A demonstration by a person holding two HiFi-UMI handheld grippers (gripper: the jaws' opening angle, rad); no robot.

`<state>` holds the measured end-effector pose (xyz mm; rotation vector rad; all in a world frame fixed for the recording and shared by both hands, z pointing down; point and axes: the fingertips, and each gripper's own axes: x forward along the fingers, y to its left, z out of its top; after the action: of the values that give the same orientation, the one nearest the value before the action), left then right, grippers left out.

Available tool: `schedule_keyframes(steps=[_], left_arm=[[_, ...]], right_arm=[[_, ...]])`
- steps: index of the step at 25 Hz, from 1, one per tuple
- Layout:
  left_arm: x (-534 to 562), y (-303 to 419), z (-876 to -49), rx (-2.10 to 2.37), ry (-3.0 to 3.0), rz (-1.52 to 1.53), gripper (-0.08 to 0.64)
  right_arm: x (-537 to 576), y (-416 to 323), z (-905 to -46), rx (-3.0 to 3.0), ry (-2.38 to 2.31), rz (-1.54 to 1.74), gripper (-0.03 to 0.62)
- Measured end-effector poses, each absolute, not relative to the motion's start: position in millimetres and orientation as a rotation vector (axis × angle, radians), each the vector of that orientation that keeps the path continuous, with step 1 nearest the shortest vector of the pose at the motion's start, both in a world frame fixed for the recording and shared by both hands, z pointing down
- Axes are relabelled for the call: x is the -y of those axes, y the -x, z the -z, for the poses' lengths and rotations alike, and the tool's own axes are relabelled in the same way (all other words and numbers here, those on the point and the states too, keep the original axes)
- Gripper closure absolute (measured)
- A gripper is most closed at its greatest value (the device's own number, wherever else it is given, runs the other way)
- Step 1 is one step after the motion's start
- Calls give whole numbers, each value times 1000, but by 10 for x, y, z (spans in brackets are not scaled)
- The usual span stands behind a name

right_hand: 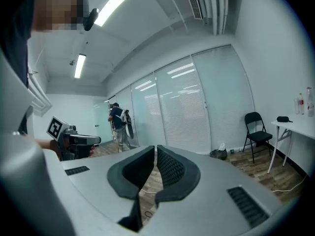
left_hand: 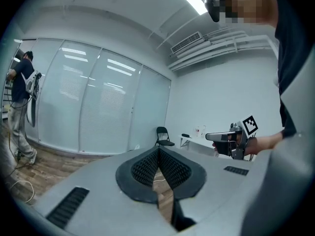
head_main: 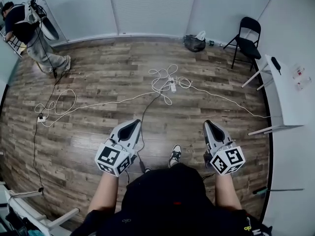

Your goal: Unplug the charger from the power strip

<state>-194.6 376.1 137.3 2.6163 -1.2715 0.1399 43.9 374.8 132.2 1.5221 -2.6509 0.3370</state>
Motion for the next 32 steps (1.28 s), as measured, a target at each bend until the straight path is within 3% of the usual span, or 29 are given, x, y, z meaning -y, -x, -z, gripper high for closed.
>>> schedule_keyframes(steps=[16, 32], left_arm=[[-2369, 796, -1280, 1412, -2545, -167, 540], [-1336, 417, -1494, 1363, -2551, -176, 540]], right_arm=[[-2206, -1689, -1422, 2726, -1431, -405, 560], [-1240, -1979, -1617, 2711, -1442, -426, 560]])
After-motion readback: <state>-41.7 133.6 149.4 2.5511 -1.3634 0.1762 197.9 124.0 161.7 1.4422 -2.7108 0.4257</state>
